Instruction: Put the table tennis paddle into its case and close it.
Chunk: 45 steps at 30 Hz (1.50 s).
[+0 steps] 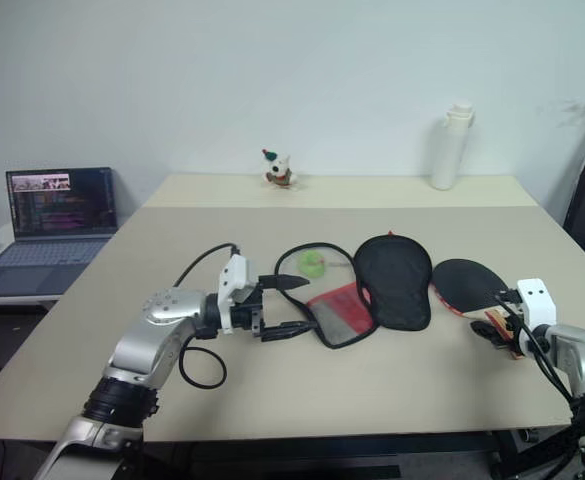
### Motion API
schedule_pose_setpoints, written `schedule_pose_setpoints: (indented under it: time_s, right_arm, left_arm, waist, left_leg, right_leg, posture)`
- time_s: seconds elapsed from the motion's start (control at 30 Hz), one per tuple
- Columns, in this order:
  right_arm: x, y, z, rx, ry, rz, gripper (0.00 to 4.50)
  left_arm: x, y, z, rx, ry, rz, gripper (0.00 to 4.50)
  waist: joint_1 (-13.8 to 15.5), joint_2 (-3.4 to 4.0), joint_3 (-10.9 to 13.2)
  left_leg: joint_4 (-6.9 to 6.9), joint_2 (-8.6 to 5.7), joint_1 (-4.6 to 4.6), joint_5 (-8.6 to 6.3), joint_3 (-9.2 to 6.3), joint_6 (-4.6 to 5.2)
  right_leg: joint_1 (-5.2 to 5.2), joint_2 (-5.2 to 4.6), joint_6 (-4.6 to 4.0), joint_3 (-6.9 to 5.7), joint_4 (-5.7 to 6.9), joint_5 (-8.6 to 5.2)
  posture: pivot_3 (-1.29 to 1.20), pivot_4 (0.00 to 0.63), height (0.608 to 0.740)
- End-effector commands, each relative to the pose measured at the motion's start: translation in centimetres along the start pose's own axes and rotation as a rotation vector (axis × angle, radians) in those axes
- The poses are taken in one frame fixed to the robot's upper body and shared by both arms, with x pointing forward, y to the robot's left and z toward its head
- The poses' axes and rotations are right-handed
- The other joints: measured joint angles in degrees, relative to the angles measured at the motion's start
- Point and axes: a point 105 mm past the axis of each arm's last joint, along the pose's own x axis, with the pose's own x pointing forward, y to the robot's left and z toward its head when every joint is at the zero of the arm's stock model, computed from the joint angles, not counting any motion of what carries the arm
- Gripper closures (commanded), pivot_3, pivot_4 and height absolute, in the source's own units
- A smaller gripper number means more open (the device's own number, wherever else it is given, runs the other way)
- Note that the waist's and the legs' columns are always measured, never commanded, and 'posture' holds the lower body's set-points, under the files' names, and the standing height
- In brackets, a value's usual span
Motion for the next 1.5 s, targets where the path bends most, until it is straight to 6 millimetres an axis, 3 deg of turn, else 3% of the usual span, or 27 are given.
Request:
schedule_pose_setpoints:
  time_s: [0.03, 0.13, 0.4, 0.43, 0.6, 0.67, 0.83, 0.97, 1.03, 1.1, 1.27, 1.5]
  right_arm:
    - [0.6, -0.2, 0.2, -0.029, -0.009, -0.031, 0.01]
    - [0.8, -0.6, 0.1, -0.029, -0.006, -0.060, 0.65]
    - [0.3, -2.6, 1.1, 0.050, -0.069, -0.163, 3.28]
    - [0.1, -2.8, 1.4, 0.055, -0.083, -0.175, 3.41]
    - [-1.8, -4.2, 5.3, 0.052, -0.212, -0.258, 3.41]
    - [-2.3, -3.5, 7.3, 0.042, -0.268, -0.252, 3.41]
    - [-1.5, 2.3, 10.7, 0.023, -0.358, -0.118, 3.41]
    - [-0.1, 7.2, 11.1, 0.050, -0.369, -0.016, 3.41]
    - [1.3, 11.5, 11.0, 0.080, -0.363, 0.073, 3.41]
    - [2.2, 14.2, 10.8, 0.100, -0.354, 0.119, 3.41]
    - [4.2, 16.5, 10.2, 0.112, -0.326, 0.132, 3.41]
    - [6.1, 16.4, 9.5, 0.090, -0.295, 0.089, 3.41]
  left_arm:
    - [-0.7, 0.4, 1.0, 0.043, -0.017, 0.036, 0.00]
    - [-0.9, 0.4, 0.8, 0.043, -0.010, 0.044, 0.00]
    - [-1.5, 0.2, 0.7, 0.028, -0.015, 0.064, 0.00]
    - [-1.6, 0.1, 0.6, 0.025, -0.015, 0.068, 0.00]
    - [-2.2, 0.1, 0.2, 0.009, -0.009, 0.101, 0.00]
    - [-2.4, 0.0, 0.1, 0.007, -0.007, 0.105, 0.00]
    - [-2.4, 0.0, -0.2, 0.000, -0.003, 0.111, 0.00]
    - [-2.3, -0.2, -0.2, 0.001, -0.002, 0.107, 0.00]
    - [-2.3, -0.2, -0.1, 0.004, -0.002, 0.105, 0.00]
    - [-2.3, -0.2, -0.1, 0.006, -0.002, 0.104, 0.00]
    - [-2.2, -0.3, 0.0, 0.009, -0.004, 0.104, 0.00]
    - [-2.3, -0.3, 0.1, 0.011, -0.001, 0.109, 0.00]
  waist:
    - [-0.1, -0.03, 0.0]
    - [-0.6, -0.03, 0.0]
    - [-0.8, -0.06, 0.0]
    - [-0.8, -0.06, 0.0]
    - [-0.7, -0.05, 0.0]
    - [-0.8, -0.04, 0.0]
    - [-1.5, -0.03, 0.0]
    - [-1.3, -0.03, 0.0]
    - [-1.1, -0.03, 0.0]
    - [-1.1, -0.04, 0.0]
    - [-0.3, -0.03, 0.0]
    - [-0.6, -0.04, 0.0]
  left_leg:
    - [0.00, 0.00, 0.02, 0.00, 0.01, 0.00]
    - [0.02, 0.00, 0.07, 0.00, 0.09, 0.00]
    - [0.04, -0.03, 0.10, 0.00, 0.19, 0.00]
    - [0.04, -0.04, 0.10, 0.00, 0.20, 0.00]
    - [0.02, -0.07, -0.03, 0.00, 0.21, 0.00]
    - [0.01, -0.07, -0.15, 0.00, 0.26, 0.00]
    - [-0.03, 0.07, -0.17, 0.00, 0.45, 0.00]
    - [-0.05, 0.21, -0.18, 0.00, 0.34, 0.00]
    - [-0.05, 0.19, -0.23, 0.00, 0.33, 0.00]
    - [-0.04, 0.19, -0.27, 0.00, 0.34, 0.00]
    - [-0.02, 0.02, -0.41, 0.00, 0.30, 0.00]
    - [-0.01, -0.01, -0.37, 0.00, 0.40, 0.00]
  right_leg:
    - [0.00, 0.00, 0.01, 0.02, 0.00, 0.00]
    - [0.02, 0.00, 0.08, 0.13, 0.01, 0.06]
    - [0.03, -0.03, 0.14, 0.22, 0.00, 0.10]
    - [0.04, -0.04, 0.14, 0.23, 0.00, 0.10]
    - [-0.07, -0.08, 0.14, 0.26, -0.04, 0.10]
    - [-0.24, -0.07, -0.09, 0.28, 0.01, 0.24]
    - [-0.48, 0.08, -0.08, 0.34, 0.14, 0.23]
    - [-0.50, 0.22, -0.09, 0.35, 0.15, 0.22]
    - [-0.53, 0.20, -0.15, 0.33, 0.15, 0.25]
    - [-0.54, 0.18, -0.22, 0.33, 0.13, 0.30]
    - [-0.62, -0.03, -0.24, 0.26, 0.08, 0.31]
    - [-0.61, -0.04, -0.19, 0.22, 0.06, 0.35]
  posture:
    - [0.00, 0.150, 0.740]
    - [0.00, 0.150, 0.740]
    - [0.00, 0.150, 0.740]
    - [0.00, 0.150, 0.740]
    - [0.00, 0.150, 0.740]
    - [0.00, 0.150, 0.740]
    - [0.00, 0.150, 0.740]
    - [0.00, 0.150, 0.740]
    - [0.00, 0.150, 0.740]
    - [0.00, 0.150, 0.740]
    - [0.00, 0.150, 0.740]
    - [0.00, 0.150, 0.740]
